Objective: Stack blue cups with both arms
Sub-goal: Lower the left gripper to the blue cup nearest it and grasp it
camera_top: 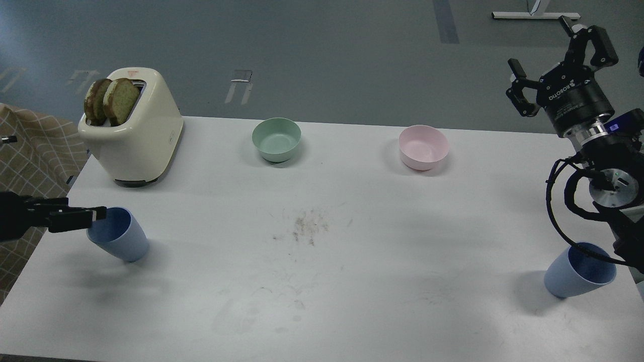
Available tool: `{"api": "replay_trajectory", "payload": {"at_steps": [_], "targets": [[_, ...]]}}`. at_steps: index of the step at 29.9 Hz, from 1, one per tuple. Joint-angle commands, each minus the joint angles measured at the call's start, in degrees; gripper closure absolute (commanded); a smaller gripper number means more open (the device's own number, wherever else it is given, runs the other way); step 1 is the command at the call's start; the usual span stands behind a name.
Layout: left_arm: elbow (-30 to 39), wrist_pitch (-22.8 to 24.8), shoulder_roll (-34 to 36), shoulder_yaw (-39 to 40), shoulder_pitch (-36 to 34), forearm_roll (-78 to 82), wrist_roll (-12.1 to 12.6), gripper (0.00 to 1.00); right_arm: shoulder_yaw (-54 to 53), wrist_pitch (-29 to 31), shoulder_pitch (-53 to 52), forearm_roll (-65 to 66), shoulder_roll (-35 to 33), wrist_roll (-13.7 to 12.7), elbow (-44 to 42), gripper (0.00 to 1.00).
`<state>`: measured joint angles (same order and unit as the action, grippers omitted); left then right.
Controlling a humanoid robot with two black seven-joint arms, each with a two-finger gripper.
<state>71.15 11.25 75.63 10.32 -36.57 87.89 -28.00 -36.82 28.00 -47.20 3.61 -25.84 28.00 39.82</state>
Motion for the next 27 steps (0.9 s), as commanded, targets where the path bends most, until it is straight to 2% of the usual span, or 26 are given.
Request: {"api": "replay_trajectory", "payload": {"at_steps": [1,5,13,16,18,20,22,24,25,26,27], "targets": [[-1.98,0.0,-1.36,-0.13,0.36,0.0,0.0,0.02,-0.09,0.0,0.09,0.0,-0.43,0.0,-0.01,0.0],[-4.26,-0.87,-3.03,-0.13,1.59,0.0,0.0,0.04,-0.09,0.0,0.27,0.0,-0.7,0.0,0.17,0.0],[-4.53,-2.46,-3.65,-0.12,3.0,0.09,0.0,0.09,-0.09,0.0,0.44,0.0,-1.14,0.0,0.43,0.0],[-4.53,-2.46,-3.74,-0.13,3.0,0.09,0.0,0.15,-0.09,0.0,0.44,0.0,-1.14,0.0,0.43,0.0],[-4.53,-2.46,-3.74,-0.13,3.35,0.09,0.0,0.29,-0.09,0.0,0.53,0.0,-1.14,0.0,0.43,0.0],[-4.53,-2.46,-3.74,-0.13,3.7,0.17,0.0,0.49,-0.09,0.0,0.53,0.0,-1.14,0.0,0.43,0.0],[-4.53,-2.46,-3.74,-0.13,3.79,0.17,0.0,0.6,-0.09,0.0,0.62,0.0,-1.14,0.0,0.43,0.0],[-4.53,-2.55,-3.74,-0.13,3.88,0.52,0.0,0.77,-0.09,0.0,0.71,0.0,-1.14,0.0,0.43,0.0],[-4.53,-2.55,-3.74,-0.13,4.05,1.22,0.0,0.94,-0.09,0.0,0.71,0.0,-1.14,0.0,0.43,0.0],[-4.53,-2.55,-3.74,-0.04,4.14,2.18,0.0,1.0,-0.09,0.0,0.71,0.0,-1.14,0.0,0.43,0.0],[-4.53,-2.63,-3.83,-0.04,4.05,2.72,0.0,1.0,-0.09,0.0,0.8,0.0,-1.14,0.0,0.43,0.0]]}}
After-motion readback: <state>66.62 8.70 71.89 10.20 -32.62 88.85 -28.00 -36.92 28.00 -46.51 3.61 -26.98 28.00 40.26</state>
